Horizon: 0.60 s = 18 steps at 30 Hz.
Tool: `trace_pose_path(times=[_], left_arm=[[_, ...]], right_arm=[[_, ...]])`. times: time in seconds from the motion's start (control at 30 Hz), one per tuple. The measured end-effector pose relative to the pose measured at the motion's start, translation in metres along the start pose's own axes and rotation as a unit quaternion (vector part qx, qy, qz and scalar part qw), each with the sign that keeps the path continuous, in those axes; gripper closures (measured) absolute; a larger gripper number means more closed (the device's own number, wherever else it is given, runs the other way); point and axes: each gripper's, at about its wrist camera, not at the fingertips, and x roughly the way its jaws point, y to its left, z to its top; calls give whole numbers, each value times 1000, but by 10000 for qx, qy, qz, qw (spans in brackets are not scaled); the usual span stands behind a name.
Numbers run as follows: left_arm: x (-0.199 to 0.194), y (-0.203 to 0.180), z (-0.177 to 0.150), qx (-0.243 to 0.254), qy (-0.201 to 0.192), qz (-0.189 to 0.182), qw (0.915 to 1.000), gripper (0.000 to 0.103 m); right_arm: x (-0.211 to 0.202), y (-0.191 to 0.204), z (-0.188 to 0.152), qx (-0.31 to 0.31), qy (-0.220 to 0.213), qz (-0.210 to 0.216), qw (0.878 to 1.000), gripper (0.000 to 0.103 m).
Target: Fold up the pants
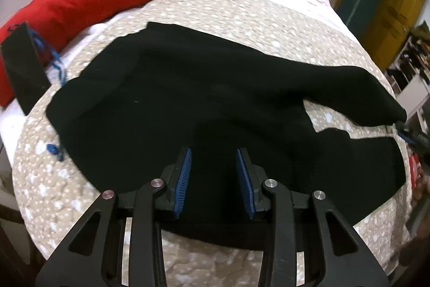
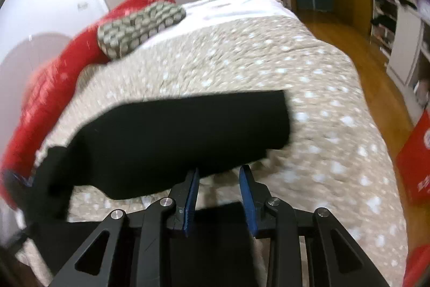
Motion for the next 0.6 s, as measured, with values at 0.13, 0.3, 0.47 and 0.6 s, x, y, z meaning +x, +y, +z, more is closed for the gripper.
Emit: trace_pose_path(times=[0.13, 0.3, 0.47, 0.6], left_arm=[[14, -4, -1, 40, 142, 37, 9999, 70], [13, -4, -4, 16, 130, 86, 9999, 70], [0, 3, -3, -87, 38, 124, 9999, 70], [-9, 15, -4, -170, -119, 207, 9996, 70]], right_arm=[[-41, -19, -35, 69, -57, 69, 9999, 59], [-25, -10, -68, -140, 134, 245, 9995, 66], [-55, -1, -68, -217, -252, 508, 9982, 96], [-98, -10, -80, -161, -327, 264, 9990, 96]])
